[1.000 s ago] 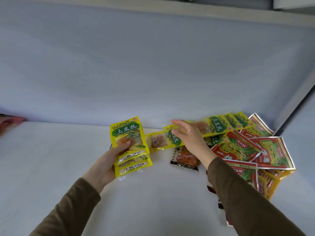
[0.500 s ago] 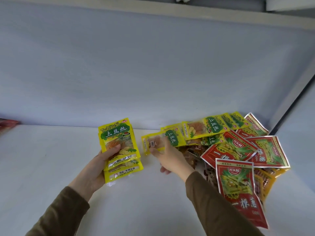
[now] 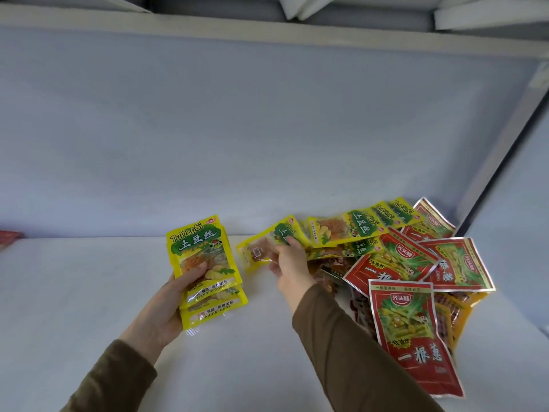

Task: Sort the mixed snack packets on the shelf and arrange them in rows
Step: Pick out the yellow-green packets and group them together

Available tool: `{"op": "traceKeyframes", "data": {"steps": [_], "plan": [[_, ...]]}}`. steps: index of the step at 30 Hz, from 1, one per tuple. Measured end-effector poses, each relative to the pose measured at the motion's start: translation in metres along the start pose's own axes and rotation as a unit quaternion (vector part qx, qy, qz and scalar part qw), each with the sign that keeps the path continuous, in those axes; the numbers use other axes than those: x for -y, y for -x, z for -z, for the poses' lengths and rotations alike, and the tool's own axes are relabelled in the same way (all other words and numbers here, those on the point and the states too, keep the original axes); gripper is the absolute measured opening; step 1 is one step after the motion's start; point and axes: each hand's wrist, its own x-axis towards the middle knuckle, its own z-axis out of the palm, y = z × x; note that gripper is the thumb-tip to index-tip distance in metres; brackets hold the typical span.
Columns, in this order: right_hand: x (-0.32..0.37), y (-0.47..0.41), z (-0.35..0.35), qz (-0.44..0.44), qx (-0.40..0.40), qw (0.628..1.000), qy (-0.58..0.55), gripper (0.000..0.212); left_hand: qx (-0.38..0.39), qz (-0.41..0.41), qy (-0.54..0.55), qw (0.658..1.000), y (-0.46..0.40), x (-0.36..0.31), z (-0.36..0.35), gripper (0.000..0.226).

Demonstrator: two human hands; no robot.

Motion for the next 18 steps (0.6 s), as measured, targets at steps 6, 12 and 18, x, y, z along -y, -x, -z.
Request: {"op": "traceKeyframes", "data": {"steps": [6,12,18], "plan": [[0.002,0.009,0.013,0.218,-0.015,0.969,0.114,0.032,-0.008,-0.008,0.001,1.000,0.001,-0.004,0.012,0.055],[0.034,0.034,0.040,0.324,0.064,0.936,0.124,0.021,0.008,-0.020,-0.010,1.000,0.005,-0.004,0.006,0.056],[0.059,0.056,0.037,0.209,0.196,0.953,0.094,0.034,0.050,-0.021,-0.029,0.998,0.006,0.007,-0.037,0.063]]}}
